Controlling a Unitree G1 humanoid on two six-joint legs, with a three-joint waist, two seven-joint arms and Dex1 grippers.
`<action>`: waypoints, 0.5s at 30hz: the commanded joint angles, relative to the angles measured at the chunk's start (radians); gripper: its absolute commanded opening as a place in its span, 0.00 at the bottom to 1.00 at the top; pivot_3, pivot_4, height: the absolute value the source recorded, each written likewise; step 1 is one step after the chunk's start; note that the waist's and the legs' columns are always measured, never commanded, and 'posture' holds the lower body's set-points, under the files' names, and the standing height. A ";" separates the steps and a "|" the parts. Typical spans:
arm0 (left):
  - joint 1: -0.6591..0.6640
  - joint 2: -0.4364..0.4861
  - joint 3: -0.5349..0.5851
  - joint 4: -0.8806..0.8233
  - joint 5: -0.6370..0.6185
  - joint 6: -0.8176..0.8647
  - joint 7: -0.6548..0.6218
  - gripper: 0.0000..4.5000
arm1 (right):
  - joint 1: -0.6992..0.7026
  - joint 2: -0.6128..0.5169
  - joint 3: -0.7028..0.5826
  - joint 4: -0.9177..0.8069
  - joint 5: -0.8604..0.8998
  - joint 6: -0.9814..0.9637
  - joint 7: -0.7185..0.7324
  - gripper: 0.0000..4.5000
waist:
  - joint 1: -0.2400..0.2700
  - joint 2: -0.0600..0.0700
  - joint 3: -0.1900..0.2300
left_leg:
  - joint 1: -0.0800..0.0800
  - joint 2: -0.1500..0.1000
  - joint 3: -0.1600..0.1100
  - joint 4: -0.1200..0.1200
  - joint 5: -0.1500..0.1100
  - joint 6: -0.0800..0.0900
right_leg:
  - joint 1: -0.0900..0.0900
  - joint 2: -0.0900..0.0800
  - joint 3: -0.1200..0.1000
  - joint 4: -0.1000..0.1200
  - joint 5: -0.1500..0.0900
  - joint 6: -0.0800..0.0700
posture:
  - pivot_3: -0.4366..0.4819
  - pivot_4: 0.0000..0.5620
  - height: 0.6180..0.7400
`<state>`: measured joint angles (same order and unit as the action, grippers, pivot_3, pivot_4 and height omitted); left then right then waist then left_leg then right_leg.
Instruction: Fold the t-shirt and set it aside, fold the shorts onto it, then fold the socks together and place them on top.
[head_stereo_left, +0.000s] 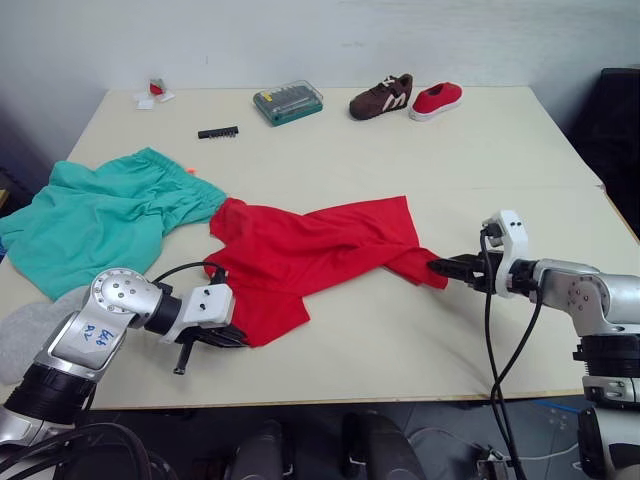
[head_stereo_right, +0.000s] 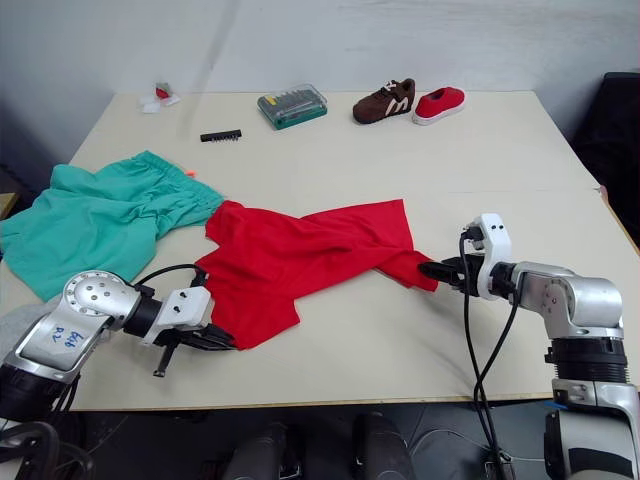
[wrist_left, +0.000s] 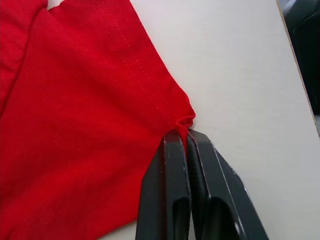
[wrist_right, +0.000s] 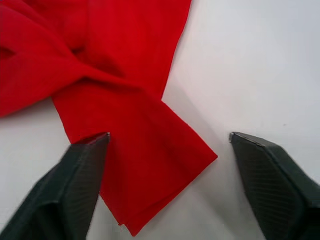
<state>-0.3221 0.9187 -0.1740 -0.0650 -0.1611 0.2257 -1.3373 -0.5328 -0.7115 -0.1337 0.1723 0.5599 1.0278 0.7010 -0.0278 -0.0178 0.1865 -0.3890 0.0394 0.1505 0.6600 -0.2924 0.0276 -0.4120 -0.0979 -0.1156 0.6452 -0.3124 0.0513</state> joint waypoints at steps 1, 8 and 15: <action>0.009 0.002 0.000 0.006 0.018 -0.005 0.019 0.00 | 0.016 0.002 0.009 -0.030 0.014 0.019 0.035 0.55 | 0.000 0.000 0.000 | 0.000 0.000 0.000 0.000 0.000 0.000 | 0.000 0.000 0.000 0.000 0.000 0.000 | 0.48 0.27 1.00; 0.015 0.001 0.001 0.005 0.014 -0.001 0.026 0.00 | 0.039 -0.012 0.002 -0.071 0.000 -0.022 0.068 0.01 | 0.000 0.000 0.000 | 0.000 0.000 0.000 0.000 0.000 0.000 | 0.000 0.000 0.000 0.000 0.000 0.000 | 0.48 0.27 1.00; 0.024 0.033 0.048 0.009 -0.053 0.049 -0.013 0.00 | 0.143 -0.173 -0.031 -0.257 -0.068 -0.322 0.251 0.01 | 0.002 0.001 0.001 | -0.001 0.000 0.000 -0.002 0.000 0.000 | -0.001 0.000 0.000 -0.001 0.000 0.000 | 0.48 0.27 1.00</action>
<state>-0.3041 0.9218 -0.1566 -0.0628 -0.2000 0.2629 -1.3351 -0.4108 -0.8367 -0.1269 -0.0018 0.5106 0.8095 0.8775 -0.0254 -0.0167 0.1872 -0.3900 0.0393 0.1505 0.6575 -0.2925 0.0275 -0.4133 -0.0980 -0.1159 0.6435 -0.3125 0.0514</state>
